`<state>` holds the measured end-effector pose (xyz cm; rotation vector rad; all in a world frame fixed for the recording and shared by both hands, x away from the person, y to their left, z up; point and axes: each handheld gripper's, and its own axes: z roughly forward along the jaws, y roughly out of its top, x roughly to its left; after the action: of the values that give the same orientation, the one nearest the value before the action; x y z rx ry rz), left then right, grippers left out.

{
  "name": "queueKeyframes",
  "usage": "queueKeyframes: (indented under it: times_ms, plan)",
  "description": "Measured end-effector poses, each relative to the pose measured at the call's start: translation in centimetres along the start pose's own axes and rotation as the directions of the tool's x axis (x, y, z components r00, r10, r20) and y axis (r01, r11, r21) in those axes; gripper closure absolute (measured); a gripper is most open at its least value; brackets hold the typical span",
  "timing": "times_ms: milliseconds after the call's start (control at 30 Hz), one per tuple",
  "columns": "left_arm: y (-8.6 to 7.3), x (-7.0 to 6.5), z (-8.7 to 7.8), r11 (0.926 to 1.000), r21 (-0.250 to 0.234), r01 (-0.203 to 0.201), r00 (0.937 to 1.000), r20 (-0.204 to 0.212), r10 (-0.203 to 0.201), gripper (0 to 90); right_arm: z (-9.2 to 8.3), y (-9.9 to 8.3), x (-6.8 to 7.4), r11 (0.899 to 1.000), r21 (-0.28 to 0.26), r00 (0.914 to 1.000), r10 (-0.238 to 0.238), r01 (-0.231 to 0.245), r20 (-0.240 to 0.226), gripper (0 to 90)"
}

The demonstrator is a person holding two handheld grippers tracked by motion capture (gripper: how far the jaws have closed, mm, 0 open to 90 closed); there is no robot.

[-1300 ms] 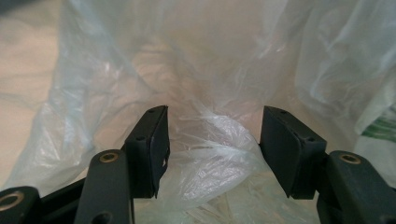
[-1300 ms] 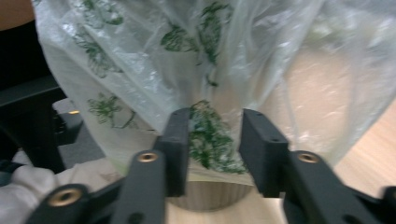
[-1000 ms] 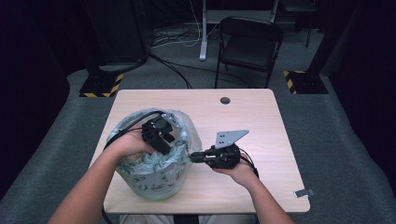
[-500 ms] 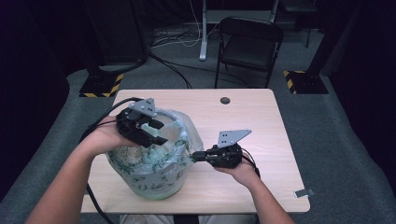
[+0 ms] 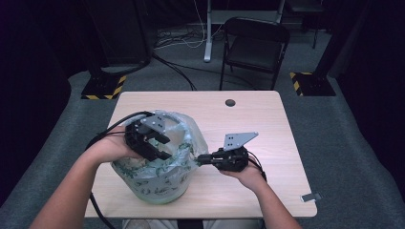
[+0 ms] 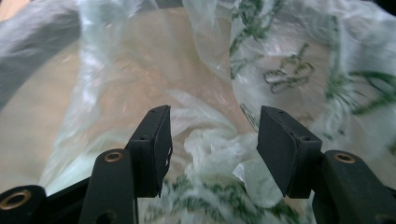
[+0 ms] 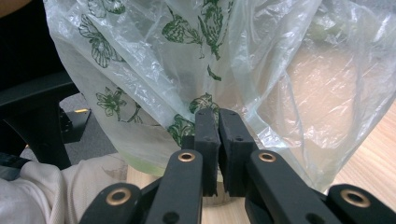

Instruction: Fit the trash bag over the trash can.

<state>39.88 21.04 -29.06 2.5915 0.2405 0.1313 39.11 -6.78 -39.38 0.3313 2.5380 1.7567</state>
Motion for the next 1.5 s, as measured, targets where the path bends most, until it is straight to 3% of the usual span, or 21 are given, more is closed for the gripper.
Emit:
queueKeyframes:
  times_ms: [133,367,567,733,1000,1100,1200,1367,1500]
  plan:
    - [0.3,0.2,1.7,0.9988,0.046,-0.013,0.9997,0.023,0.012,45.4,-0.2,0.0,-0.1,1.000,-0.006,1.0000,0.000,0.000,0.002,86.6]
    - [0.1,1.1,3.8,0.9930,0.116,0.023,0.9991,0.034,-0.027,47.0,-0.1,0.0,0.1,1.000,-0.004,1.0000,-0.006,0.006,-0.002,86.6]
    - [0.2,1.4,4.8,0.9883,0.149,0.036,0.9978,0.051,-0.044,47.7,0.0,0.0,0.1,1.000,0.001,1.0000,-0.007,0.007,-0.004,86.9]
    - [0.2,1.4,5.8,0.9793,0.200,0.030,0.9971,0.062,-0.043,47.7,0.1,-0.2,0.0,1.000,0.010,1.0000,-0.002,0.002,-0.008,88.1]
    - [0.2,1.7,6.6,0.9733,0.226,0.038,0.9940,0.091,-0.060,47.9,0.3,-0.3,0.0,1.000,0.019,0.9999,-0.005,0.005,-0.011,88.7]
    - [0.2,1.7,6.7,0.9735,0.224,0.045,0.9926,0.100,-0.069,48.1,0.2,-0.3,0.0,1.000,0.016,0.9999,-0.006,0.006,-0.010,88.6]
    - [0.4,1.6,6.1,0.9766,0.212,0.038,0.9960,0.070,-0.054,47.8,0.1,-0.2,0.0,1.000,0.013,0.9999,-0.008,0.008,-0.008,88.6]
    - [0.8,1.8,2.8,0.9937,0.094,0.061,0.9978,-0.030,-0.058,45.9,0.0,-0.2,0.0,1.000,0.008,1.0000,-0.006,0.006,-0.005,88.4]
    - [0.7,2.4,0.5,0.9949,0.020,0.099,0.9905,-0.098,-0.097,45.5,0.0,-0.2,0.0,1.000,0.006,1.0000,-0.006,0.006,-0.004,88.4]
